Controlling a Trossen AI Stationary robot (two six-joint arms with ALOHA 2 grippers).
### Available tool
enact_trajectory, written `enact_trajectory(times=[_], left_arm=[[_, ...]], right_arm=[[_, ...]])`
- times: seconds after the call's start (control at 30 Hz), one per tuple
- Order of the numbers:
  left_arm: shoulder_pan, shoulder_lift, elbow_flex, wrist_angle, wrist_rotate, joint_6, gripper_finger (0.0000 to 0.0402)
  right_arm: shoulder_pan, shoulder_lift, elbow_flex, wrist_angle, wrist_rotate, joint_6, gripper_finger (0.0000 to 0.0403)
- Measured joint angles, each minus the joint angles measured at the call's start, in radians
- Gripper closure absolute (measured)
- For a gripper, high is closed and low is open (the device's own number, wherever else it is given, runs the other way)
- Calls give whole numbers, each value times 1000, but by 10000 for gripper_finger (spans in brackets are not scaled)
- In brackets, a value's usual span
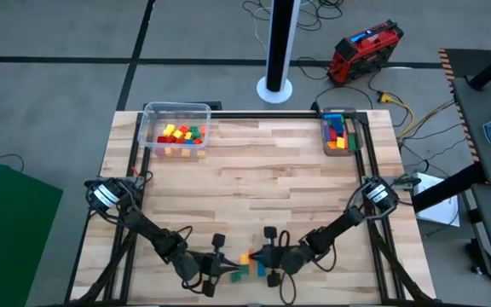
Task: Sort blocks by size
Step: Put the yellow square game piece into the transparent bin
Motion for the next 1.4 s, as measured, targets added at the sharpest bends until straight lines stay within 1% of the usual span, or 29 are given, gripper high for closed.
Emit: enact_trajectory(times=[0.27,0.4,0.57,0.67,0.8,1.0,1.2,1.3,1.4], left_arm=[[1,-2,-4,-1,-18,5,401],[1,-1,-4,-14,-90,-18,400],[10,19,-4,-16,-183,-20,381],[21,32,-4,-17,-162,-16,376],[26,51,6,-15,-145,-16,381],[31,102,36,-17,-143,-12,382],[33,108,40,-29,-153,-17,382],[33,108,40,-39,-221,-18,382],[28,90,22,-61,-364,-23,382]], right_arm=[[-38,-39,-4,-7,-1,-74,394],[-34,-64,-4,-11,-2,-70,392],[-1,-119,-3,-8,-1,-94,390],[19,-135,-2,-12,-2,-108,390],[33,-145,-1,-11,0,-118,390],[34,-145,-2,-25,2,-103,390],[35,-145,-2,-32,9,-95,390],[35,-145,-2,-34,9,-91,390],[36,-145,-2,-35,9,-78,390]])
